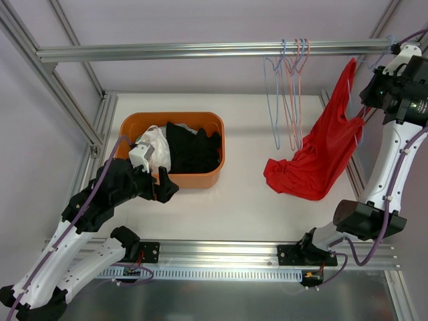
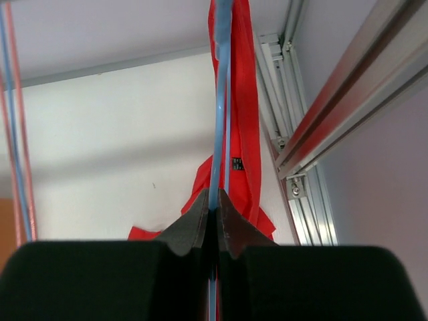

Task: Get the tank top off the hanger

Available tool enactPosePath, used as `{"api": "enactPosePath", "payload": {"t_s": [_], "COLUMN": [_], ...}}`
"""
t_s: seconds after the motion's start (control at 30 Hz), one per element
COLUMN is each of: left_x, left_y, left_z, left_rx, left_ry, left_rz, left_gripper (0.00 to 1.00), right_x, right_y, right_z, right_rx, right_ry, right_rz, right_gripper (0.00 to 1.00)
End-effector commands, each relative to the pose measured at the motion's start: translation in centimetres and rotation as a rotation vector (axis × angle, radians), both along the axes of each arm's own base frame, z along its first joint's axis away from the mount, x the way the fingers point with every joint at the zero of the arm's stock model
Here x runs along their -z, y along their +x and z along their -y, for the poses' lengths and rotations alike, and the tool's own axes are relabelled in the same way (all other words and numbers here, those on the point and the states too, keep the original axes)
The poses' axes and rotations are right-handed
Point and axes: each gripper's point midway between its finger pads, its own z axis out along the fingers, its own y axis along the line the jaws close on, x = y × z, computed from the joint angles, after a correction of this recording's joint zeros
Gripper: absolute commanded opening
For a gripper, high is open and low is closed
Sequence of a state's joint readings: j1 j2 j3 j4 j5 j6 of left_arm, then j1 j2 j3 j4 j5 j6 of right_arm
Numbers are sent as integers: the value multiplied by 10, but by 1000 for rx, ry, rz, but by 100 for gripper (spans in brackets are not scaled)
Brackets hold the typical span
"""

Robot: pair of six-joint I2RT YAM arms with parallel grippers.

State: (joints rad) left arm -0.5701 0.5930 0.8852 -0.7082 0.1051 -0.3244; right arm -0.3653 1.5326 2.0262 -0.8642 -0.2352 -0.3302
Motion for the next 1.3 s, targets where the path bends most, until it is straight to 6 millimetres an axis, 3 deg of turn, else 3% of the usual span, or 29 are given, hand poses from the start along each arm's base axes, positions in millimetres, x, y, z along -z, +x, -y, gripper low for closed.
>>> {"api": "enactPosePath", "payload": {"t_s": [0.0, 0.03, 0.37, 0.57, 0.67, 0.87, 0.9, 0.97, 1.0, 1.07, 1.1, 1.17, 1.2, 1.27], "left_x": [-2, -2, -3, -4, -9, -20, -25, -43, -60, -75, -93, -109, -128, -143], "left_y": [0, 1, 2, 4, 5, 12, 14, 17, 17, 21, 18, 22, 17, 15], "left_z": [7, 7, 5, 6, 4, 2, 3, 7, 10, 18, 24, 37, 45, 63], "left_rx": [42, 40, 28, 28, 14, -32, -34, -40, -34, -19, 11, 54, 103, 193], "left_ry": [-11, -9, -9, -3, -9, -20, -29, -61, -91, -125, -163, -196, -234, -259], "left_rz": [14, 11, 22, 17, 40, 51, 55, 69, 90, 92, 113, 123, 151, 172], "left_gripper": [99, 99, 99, 99, 98, 99, 99, 99, 99, 99, 99, 99, 99, 99], "right_x": [-46, -58, -79, -78, -64, -40, -36, -26, -12, -6, -6, -8, -15, -22], "right_y": [-7, -9, -27, -52, -67, -138, -160, -181, -191, -221, -230, -254, -264, -286], "right_z": [-27, -32, -53, -61, -73, -97, -105, -111, -109, -120, -125, -138, -148, -160], "right_rx": [-98, -119, -174, -160, -173, -152, -153, -145, -112, -125, -145, -184, -228, -287], "right_ry": [-17, -18, 2, 21, 76, 116, 115, 107, 106, 91, 90, 94, 97, 90], "right_rz": [171, 224, 314, 314, 275, 222, 217, 202, 165, 181, 189, 220, 248, 293], "right_gripper": [0, 0, 0, 0, 0, 0, 0, 0, 0, 0, 0, 0, 0, 0]}}
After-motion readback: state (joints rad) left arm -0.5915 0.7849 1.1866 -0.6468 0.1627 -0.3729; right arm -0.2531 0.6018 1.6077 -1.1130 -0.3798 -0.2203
